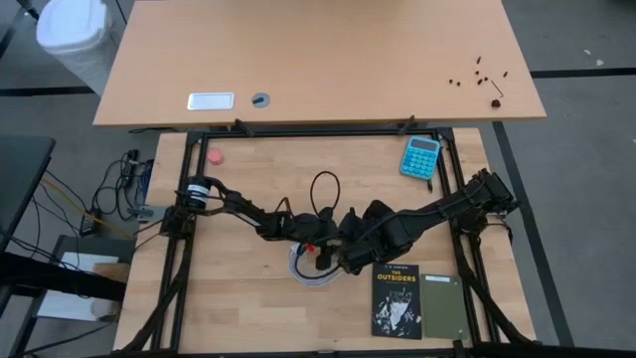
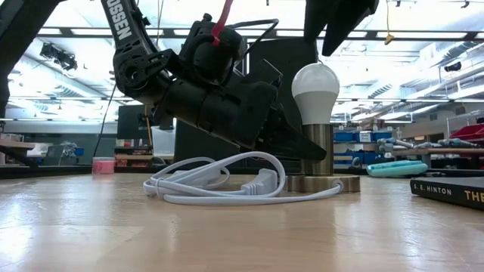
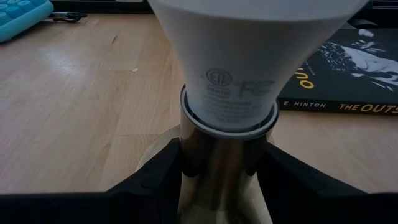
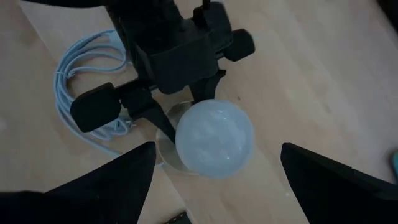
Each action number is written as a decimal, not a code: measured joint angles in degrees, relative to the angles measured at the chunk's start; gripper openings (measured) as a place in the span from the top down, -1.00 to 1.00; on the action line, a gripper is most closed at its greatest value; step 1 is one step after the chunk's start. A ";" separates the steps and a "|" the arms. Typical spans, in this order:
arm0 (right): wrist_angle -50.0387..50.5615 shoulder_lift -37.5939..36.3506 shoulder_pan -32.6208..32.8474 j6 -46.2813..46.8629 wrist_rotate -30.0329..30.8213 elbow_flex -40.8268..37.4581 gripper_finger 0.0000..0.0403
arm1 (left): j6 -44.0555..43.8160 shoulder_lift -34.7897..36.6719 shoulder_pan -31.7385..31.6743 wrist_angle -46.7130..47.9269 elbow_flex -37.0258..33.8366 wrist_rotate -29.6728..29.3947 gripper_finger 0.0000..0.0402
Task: Screw lightbulb
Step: Insert the white lightbulb into the silver lamp
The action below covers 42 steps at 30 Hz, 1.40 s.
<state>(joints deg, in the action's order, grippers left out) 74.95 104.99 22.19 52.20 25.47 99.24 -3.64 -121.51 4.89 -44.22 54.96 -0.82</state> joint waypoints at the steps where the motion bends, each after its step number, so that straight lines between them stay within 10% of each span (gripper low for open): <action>1: 0.06 0.00 0.17 0.25 0.65 0.00 -0.77 | 0.00 0.00 0.00 0.02 0.00 0.00 0.09; 18: 6.54 0.00 5.32 7.26 4.56 -2.53 -0.77 | -0.02 0.00 0.00 0.04 0.00 -0.03 0.09; 33: -6.38 -0.47 13.80 27.99 6.98 -28.44 -0.77 | -0.02 0.00 0.00 0.30 0.04 -0.04 0.09; 42: -12.54 -2.19 20.38 47.07 20.72 -37.87 -0.77 | -0.02 0.00 -0.01 0.33 0.04 -0.04 0.09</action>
<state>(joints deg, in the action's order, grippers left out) 62.41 102.80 42.57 99.27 46.19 61.37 -3.66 -121.51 4.88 -43.89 55.00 -0.86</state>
